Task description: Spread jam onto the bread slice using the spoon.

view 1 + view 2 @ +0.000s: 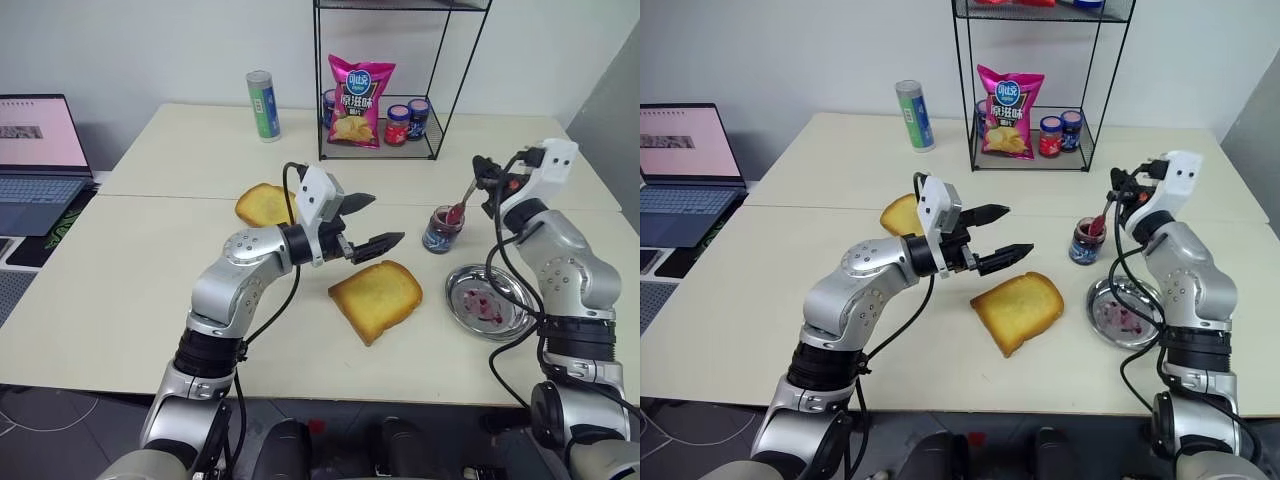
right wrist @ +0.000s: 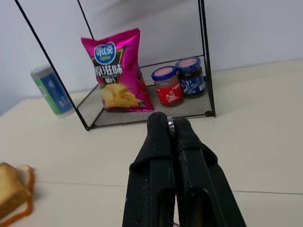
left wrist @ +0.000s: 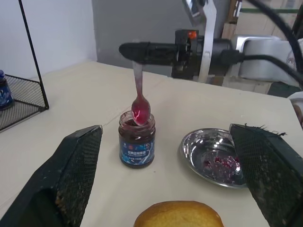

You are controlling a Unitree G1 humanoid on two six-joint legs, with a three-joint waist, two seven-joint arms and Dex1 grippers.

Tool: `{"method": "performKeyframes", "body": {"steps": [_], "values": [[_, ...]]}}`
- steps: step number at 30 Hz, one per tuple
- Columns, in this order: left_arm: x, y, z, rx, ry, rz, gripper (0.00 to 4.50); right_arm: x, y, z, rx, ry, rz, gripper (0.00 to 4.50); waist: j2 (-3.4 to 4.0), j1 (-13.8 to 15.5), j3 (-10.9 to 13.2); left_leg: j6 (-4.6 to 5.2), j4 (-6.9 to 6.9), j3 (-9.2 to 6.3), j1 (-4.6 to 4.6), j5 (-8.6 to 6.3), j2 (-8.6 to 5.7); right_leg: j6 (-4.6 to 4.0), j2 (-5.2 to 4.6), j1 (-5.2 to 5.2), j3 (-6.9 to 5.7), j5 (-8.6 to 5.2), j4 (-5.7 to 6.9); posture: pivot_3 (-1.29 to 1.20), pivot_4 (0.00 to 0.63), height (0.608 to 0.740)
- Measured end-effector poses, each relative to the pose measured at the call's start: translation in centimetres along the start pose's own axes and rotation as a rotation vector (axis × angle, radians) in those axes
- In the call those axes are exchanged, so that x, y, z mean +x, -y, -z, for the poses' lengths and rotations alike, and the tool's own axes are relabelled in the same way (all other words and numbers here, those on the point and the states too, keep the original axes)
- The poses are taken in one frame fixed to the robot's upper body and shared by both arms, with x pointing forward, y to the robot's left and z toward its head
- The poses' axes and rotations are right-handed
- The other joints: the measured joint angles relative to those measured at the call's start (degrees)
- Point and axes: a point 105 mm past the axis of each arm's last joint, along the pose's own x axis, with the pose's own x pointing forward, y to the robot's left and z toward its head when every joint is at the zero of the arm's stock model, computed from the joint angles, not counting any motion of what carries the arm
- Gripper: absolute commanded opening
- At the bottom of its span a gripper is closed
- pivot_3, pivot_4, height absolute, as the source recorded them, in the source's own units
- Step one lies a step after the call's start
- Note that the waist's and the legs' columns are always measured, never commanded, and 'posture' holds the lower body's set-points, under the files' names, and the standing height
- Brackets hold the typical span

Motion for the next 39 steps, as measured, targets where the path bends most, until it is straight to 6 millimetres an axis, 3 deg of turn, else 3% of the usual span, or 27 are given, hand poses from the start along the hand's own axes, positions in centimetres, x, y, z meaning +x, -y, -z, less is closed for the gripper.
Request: {"method": "performKeyframes", "body": {"steps": [10, 18, 26, 39], "values": [[-0.1, 0.0, 0.1, 0.003, -0.008, -0.001, 4.50, 0.3, -0.9, 0.6, -0.099, -0.004, -0.025, 0.02, 0.00, 0.0, 0.0, -0.01, 0.01, 0.00, 0.01, 0.00, 0.01, -0.01, 0.00, 0.00, 0.00, 0.00, 0.02, 0.00, 0.150, 0.740], [-0.1, 0.0, 0.2, 0.010, -0.016, 0.002, 4.50, 0.5, -1.2, 1.8, -0.061, -0.025, -0.023, 0.02, 0.00, 0.0, 0.0, -0.01, 0.02, 0.00, 0.01, 0.01, 0.01, -0.07, 0.00, 0.00, 0.00, 0.04, 0.05, 0.00, 0.150, 0.740], [-0.2, -0.1, 0.2, 0.016, -0.022, -0.002, 4.50, 0.5, -0.9, 2.3, 0.013, -0.014, 0.009, 0.02, 0.00, 0.0, 0.0, -0.02, 0.03, 0.01, 0.02, 0.01, 0.01, -0.10, -0.01, 0.00, 0.01, 0.06, 0.06, 0.00, 0.150, 0.740], [-0.2, -0.2, 0.2, 0.020, -0.023, -0.008, 4.50, 0.4, 1.1, 2.2, 0.293, 0.023, 0.128, 0.02, 0.01, 0.0, 0.0, -0.03, 0.02, 0.01, 0.03, 0.02, 0.02, -0.25, -0.01, 0.00, 0.00, 0.15, 0.09, 0.00, 0.150, 0.740]]}}
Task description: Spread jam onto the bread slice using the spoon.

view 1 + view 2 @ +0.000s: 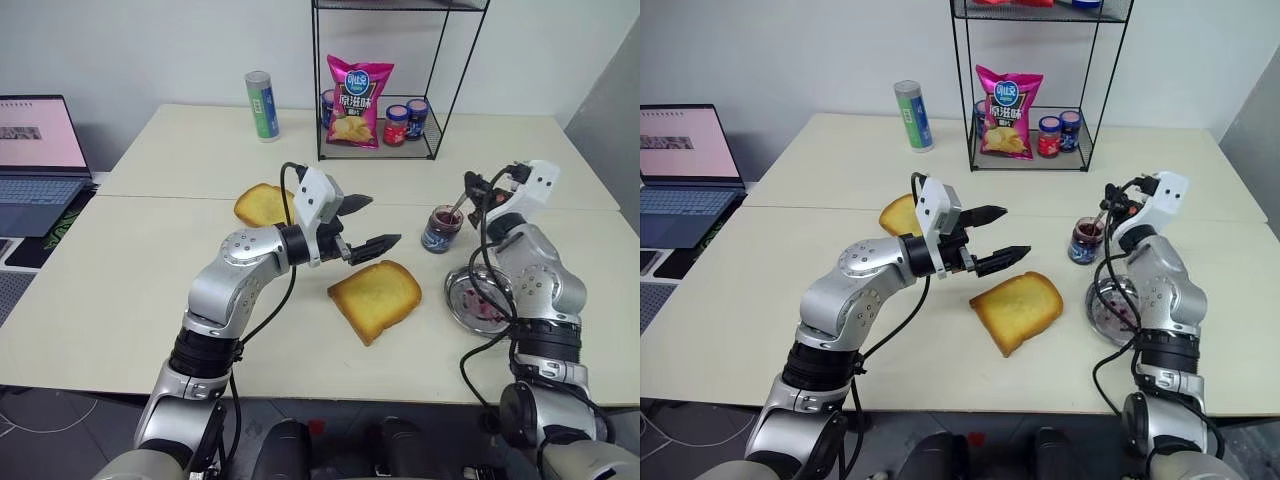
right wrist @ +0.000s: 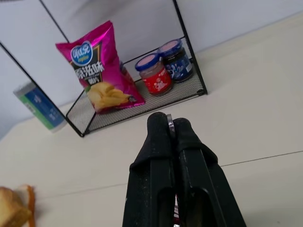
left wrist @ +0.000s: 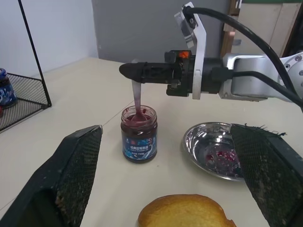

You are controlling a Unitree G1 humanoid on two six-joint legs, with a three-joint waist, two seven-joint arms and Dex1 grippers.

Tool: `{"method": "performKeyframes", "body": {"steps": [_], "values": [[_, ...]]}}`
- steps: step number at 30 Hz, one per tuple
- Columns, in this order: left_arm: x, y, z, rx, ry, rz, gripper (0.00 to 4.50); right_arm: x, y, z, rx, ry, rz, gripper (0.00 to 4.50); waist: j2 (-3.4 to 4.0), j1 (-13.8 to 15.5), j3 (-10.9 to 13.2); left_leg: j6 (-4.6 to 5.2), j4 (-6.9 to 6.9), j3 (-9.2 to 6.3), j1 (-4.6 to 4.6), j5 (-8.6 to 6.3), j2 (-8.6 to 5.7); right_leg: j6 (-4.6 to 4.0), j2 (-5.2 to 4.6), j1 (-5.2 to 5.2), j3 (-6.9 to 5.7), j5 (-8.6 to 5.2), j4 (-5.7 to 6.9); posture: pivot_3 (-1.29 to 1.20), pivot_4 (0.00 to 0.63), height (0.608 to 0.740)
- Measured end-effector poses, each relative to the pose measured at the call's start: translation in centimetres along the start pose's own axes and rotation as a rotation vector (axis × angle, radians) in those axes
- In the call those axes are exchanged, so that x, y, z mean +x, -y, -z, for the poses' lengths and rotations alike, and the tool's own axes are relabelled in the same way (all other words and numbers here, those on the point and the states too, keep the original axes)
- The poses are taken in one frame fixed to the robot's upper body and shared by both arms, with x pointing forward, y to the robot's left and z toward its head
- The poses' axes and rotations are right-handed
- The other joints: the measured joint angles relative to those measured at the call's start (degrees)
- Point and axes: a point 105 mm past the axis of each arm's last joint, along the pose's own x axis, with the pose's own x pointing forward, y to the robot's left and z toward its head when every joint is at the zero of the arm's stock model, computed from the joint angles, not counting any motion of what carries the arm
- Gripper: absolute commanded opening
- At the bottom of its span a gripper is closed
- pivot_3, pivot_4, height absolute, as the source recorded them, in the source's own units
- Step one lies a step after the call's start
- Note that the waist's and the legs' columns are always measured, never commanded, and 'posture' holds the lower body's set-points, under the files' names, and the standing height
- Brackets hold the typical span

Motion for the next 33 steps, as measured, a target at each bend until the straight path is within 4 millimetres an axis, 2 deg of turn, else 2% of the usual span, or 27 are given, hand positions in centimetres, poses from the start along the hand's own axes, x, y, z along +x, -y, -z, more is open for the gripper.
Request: {"method": "performKeyframes", "body": {"steps": [9, 27, 33], "values": [[0.0, -0.1, 0.0, 0.002, 0.000, -0.003, 4.50, -0.1, 1.1, -0.5, 0.226, 0.022, 0.068, 0.02, 0.01, 0.0, 0.0, 0.00, 0.00, 0.00, 0.00, 0.00, 0.00, 0.00, 0.00, 0.00, 0.01, 0.00, 0.01, 0.00, 0.150, 0.740], [0.0, -0.1, -0.1, 0.013, 0.006, -0.004, 4.50, -0.3, 1.8, -1.2, 0.208, 0.032, 0.094, 0.02, 0.01, -0.1, 0.0, 0.00, 0.00, 0.00, 0.00, 0.00, -0.01, 0.00, 0.00, 0.00, 0.01, 0.00, 0.00, 0.00, 0.150, 0.740], [0.0, -0.1, -0.1, 0.013, 0.005, -0.004, 4.50, -0.4, 2.2, -1.1, 0.272, 0.044, 0.111, 0.02, 0.01, -0.1, 0.0, 0.00, -0.01, 0.00, 0.00, 0.00, -0.01, 0.00, 0.00, 0.00, 0.01, 0.00, 0.00, 0.00, 0.150, 0.740]]}}
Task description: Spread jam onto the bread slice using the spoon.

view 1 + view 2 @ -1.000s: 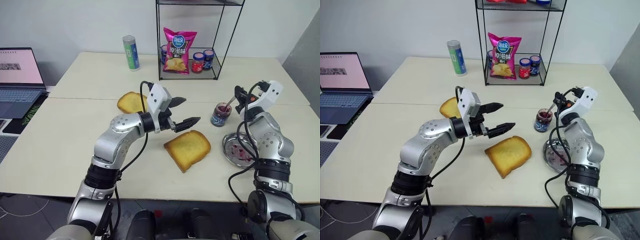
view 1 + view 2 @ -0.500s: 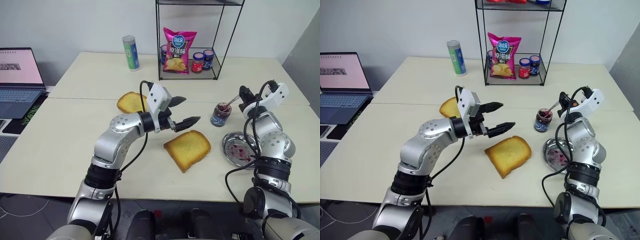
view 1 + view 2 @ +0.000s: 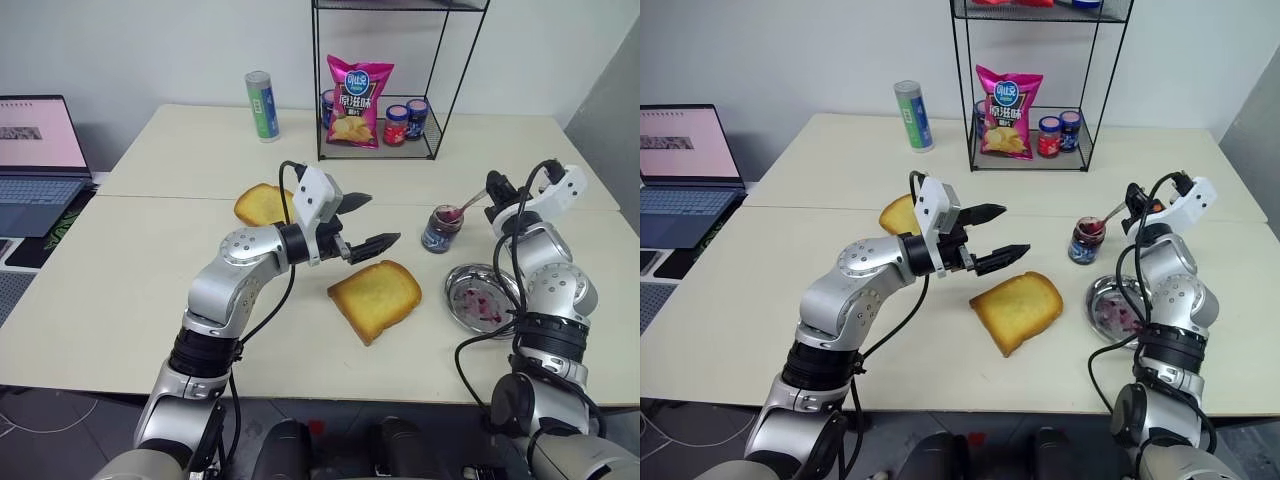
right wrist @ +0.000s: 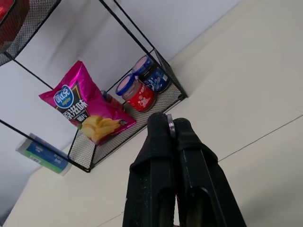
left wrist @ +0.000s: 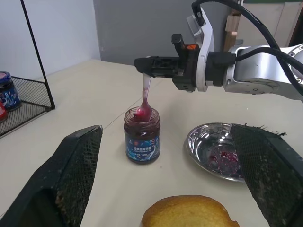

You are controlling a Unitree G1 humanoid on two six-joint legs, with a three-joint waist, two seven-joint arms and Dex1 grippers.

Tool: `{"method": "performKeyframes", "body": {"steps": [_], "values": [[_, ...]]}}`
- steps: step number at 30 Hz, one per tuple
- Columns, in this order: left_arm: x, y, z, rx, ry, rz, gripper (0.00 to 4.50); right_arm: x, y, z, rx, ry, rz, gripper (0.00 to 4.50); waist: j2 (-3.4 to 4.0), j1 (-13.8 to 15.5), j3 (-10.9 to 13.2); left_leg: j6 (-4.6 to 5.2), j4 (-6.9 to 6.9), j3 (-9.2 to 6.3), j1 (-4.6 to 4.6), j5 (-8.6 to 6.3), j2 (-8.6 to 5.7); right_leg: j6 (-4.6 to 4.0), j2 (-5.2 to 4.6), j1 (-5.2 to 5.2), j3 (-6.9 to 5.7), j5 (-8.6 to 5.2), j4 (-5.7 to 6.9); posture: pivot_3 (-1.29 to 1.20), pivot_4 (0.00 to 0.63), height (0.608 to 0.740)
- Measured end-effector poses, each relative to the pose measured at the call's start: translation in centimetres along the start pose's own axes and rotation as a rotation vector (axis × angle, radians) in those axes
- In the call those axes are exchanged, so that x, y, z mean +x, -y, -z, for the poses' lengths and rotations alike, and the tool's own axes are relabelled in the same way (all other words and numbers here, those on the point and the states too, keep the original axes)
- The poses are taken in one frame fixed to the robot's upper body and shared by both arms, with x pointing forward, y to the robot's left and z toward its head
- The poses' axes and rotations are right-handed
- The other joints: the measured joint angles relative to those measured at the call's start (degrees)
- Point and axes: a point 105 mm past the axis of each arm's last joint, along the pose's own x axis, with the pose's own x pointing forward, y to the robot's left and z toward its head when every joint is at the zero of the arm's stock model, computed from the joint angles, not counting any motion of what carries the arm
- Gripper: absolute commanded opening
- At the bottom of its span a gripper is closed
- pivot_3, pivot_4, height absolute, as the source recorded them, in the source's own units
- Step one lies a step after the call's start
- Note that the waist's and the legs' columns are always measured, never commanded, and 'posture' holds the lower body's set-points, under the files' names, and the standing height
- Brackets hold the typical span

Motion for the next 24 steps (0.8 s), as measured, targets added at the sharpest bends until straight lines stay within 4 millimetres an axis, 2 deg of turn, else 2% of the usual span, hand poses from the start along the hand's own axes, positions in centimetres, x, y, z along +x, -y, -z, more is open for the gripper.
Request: {"method": "performKeyframes", "body": {"steps": [9, 24], "values": [[-0.02, -0.04, 0.03, 0.000, -0.002, -0.001, 4.50, -0.12, 0.75, 0.12, 0.101, 0.004, 0.032, 0.02, 0.00, 0.0, 0.0, 0.00, 0.00, 0.00, 0.00, 0.00, 0.00, 0.00, 0.00, 0.00, 0.00, 0.00, 0.00, 0.00, 0.150, 0.740], [-0.04, 0.03, 0.14, 0.004, -0.011, 0.006, 4.50, -0.11, 0.85, -0.09, 0.105, 0.012, 0.039, 0.02, 0.00, 0.0, 0.0, 0.00, 0.00, 0.00, 0.00, 0.00, 0.00, 0.00, 0.00, 0.00, 0.00, 0.00, -0.01, 0.00, 0.150, 0.740]]}}
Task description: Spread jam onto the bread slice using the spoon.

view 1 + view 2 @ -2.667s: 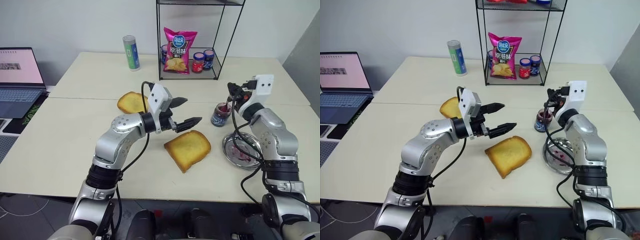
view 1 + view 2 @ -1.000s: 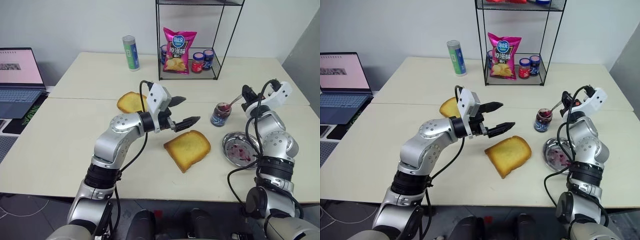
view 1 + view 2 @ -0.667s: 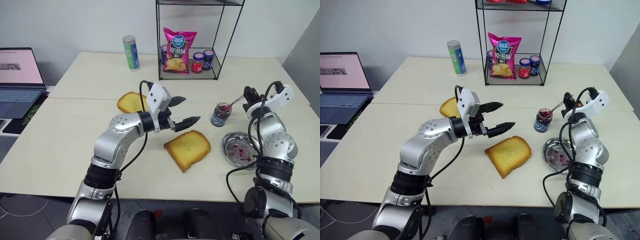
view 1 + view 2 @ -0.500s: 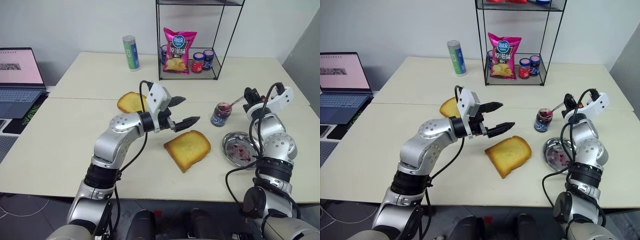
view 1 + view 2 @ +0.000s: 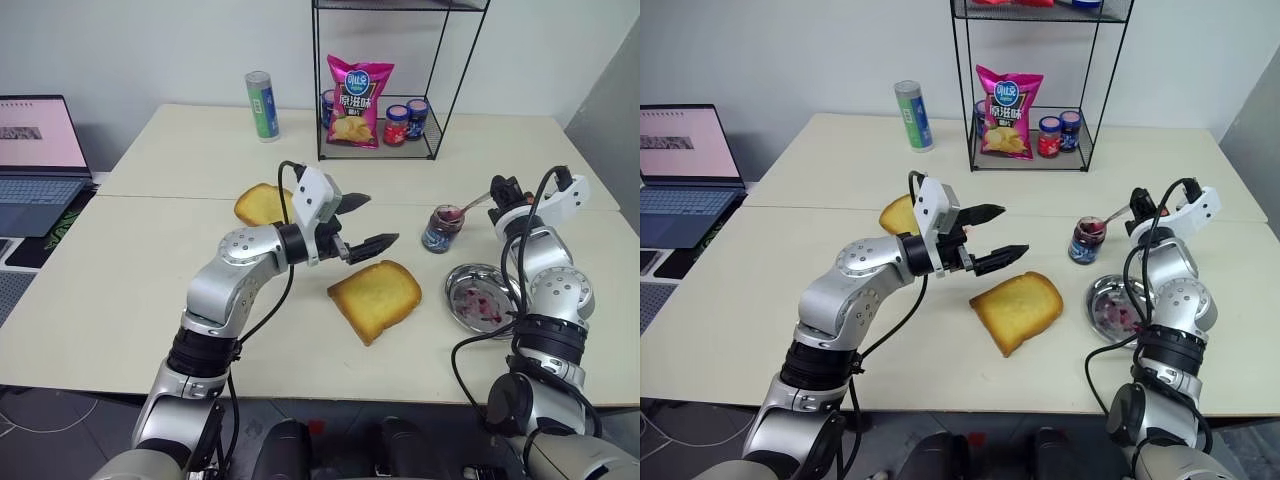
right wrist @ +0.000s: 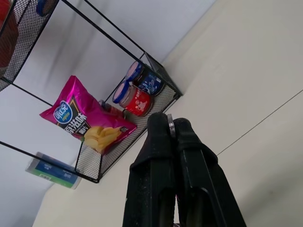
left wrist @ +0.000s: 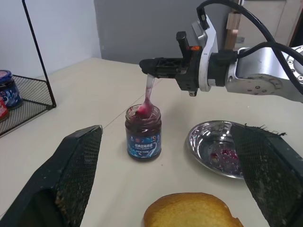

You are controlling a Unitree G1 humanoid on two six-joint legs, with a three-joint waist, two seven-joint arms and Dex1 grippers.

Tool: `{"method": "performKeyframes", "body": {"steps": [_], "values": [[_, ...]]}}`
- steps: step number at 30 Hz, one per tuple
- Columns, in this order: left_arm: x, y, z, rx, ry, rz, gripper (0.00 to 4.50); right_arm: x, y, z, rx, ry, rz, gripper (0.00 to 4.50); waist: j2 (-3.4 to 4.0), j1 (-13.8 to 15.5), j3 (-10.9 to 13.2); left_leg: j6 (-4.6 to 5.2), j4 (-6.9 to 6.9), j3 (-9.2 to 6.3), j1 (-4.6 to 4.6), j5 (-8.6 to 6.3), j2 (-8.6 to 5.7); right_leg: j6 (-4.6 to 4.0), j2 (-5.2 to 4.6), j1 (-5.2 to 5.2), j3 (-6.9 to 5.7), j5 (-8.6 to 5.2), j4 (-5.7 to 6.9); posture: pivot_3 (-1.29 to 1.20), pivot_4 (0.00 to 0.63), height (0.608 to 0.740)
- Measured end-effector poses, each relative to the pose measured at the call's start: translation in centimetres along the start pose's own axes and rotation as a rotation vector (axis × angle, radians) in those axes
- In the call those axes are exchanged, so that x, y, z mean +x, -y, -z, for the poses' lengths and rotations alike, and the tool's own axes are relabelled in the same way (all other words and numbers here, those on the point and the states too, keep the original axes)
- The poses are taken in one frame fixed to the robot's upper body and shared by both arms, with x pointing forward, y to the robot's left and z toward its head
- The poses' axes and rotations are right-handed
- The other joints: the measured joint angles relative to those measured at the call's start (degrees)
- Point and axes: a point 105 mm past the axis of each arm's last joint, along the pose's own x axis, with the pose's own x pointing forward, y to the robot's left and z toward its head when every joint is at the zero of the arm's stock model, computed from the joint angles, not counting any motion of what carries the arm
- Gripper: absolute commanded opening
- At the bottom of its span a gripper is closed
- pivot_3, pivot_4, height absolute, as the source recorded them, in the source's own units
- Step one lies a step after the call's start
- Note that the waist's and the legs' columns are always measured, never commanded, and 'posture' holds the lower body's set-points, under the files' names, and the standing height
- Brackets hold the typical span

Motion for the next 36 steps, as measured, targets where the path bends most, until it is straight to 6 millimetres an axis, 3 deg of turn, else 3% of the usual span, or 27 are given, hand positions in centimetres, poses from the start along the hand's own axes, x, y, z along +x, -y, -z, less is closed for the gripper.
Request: {"method": "performKeyframes", "body": {"steps": [20, 36], "values": [[0.2, 0.7, 0.0, 0.012, -0.006, 0.059, 4.50, 0.0, -0.2, -0.8, 0.035, 0.031, -0.003, 0.02, 0.00, 0.0, 0.0, 0.00, 0.00, 0.00, 0.00, 0.00, 0.00, 0.00, 0.00, 0.00, 0.00, 0.00, 0.00, 0.00, 0.150, 0.740], [0.7, 0.8, -0.8, 0.022, 0.010, 0.089, 4.50, -0.8, -0.6, -2.7, 0.174, 0.105, -0.031, 0.02, 0.00, 0.0, 0.0, 0.00, -0.02, -0.01, 0.00, 0.00, 0.00, 0.01, 0.00, 0.00, 0.00, 0.00, -0.01, 0.00, 0.150, 0.740]]}}
